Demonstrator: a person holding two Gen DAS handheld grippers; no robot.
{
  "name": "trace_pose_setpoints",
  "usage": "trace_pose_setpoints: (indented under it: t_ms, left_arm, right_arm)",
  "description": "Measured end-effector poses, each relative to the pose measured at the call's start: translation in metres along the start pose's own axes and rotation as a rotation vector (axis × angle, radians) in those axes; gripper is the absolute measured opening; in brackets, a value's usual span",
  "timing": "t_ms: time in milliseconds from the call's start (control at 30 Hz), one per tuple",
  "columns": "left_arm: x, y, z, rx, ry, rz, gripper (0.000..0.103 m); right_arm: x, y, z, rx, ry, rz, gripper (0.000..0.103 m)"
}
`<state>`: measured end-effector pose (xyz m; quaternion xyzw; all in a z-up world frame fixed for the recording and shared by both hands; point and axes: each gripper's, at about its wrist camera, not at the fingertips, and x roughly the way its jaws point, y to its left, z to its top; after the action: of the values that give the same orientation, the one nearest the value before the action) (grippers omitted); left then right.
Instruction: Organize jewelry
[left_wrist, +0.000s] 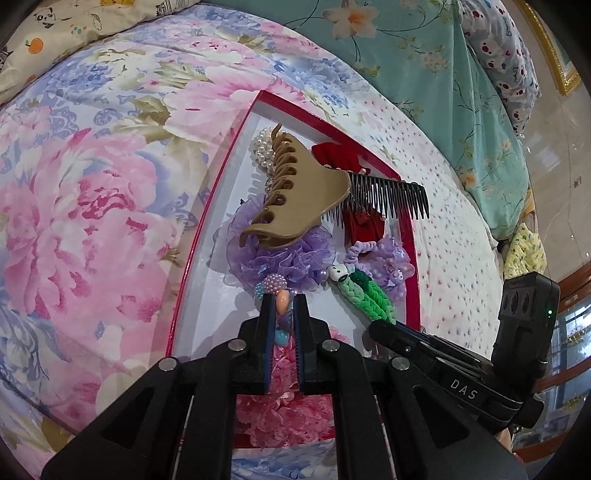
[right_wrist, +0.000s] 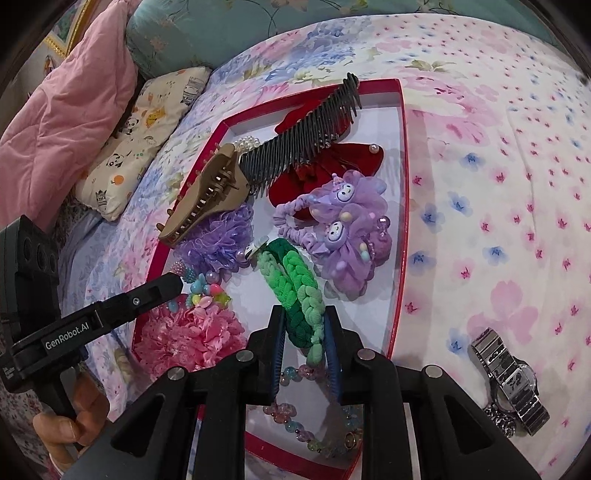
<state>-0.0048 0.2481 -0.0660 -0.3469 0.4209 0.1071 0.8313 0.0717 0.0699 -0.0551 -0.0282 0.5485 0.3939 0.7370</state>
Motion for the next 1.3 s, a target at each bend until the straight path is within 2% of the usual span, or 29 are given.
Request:
trace_pose_setpoints:
  t_ms: [100, 400, 533, 600, 667, 833, 933, 1000, 1033, 1133, 1200, 1300]
  left_arm:
    - [0.000, 0.000, 0.000, 0.002, 0.002, 0.004, 0.006]
    - [-0.002, -0.002, -0.001, 0.004, 0.007, 0.012, 0.007]
    - [-0.005, -0.001, -0.001, 0.001, 0.007, 0.016, 0.014]
    - [-0.006, -0.001, -0.002, -0.002, 0.005, 0.017, 0.021]
    - [-0.008, -0.002, -0.003, -0.002, 0.000, 0.020, 0.034]
    - [-0.013, -0.003, -0.006, -0.002, -0.004, 0.025, 0.036]
    - [-0.015, -0.004, -0.008, -0.005, -0.001, 0.023, 0.036]
    - [-0.017, -0.004, -0.010, -0.008, -0.005, 0.023, 0.043]
    - [-0.019, -0.005, -0.012, -0.013, -0.010, 0.020, 0.051]
    - [-0.025, -0.007, -0.016, -0.021, -0.022, 0.008, 0.053]
    - [-0.030, -0.009, -0.020, -0.027, -0.024, -0.003, 0.058]
    - [-0.039, -0.013, -0.025, -0.031, -0.039, 0.010, 0.076]
  right_arm:
    - [0.000, 0.000, 0.000, -0.006, 0.000, -0.002, 0.022]
    - [0.000, 0.002, 0.000, -0.006, -0.004, 0.018, 0.032]
    - [-0.002, 0.003, 0.001, -0.001, -0.007, 0.028, 0.038]
    - [-0.004, 0.002, 0.000, 0.002, -0.013, 0.029, 0.040]
    - [-0.007, 0.001, 0.000, 0.010, -0.017, 0.037, 0.042]
    - [-0.022, -0.002, -0.002, 0.033, -0.052, 0.063, 0.043]
    - [-0.036, -0.003, -0.005, 0.047, -0.089, 0.086, 0.050]
    - [-0.046, -0.007, -0.008, 0.065, -0.120, 0.106, 0.053]
    - [-0.050, -0.010, -0.010, 0.080, -0.136, 0.119, 0.055]
    - [-0.059, -0.021, -0.017, 0.139, -0.183, 0.158, 0.062]
    - [-0.063, -0.026, -0.023, 0.169, -0.200, 0.175, 0.062]
    - [-0.068, -0.032, -0.029, 0.197, -0.217, 0.190, 0.064]
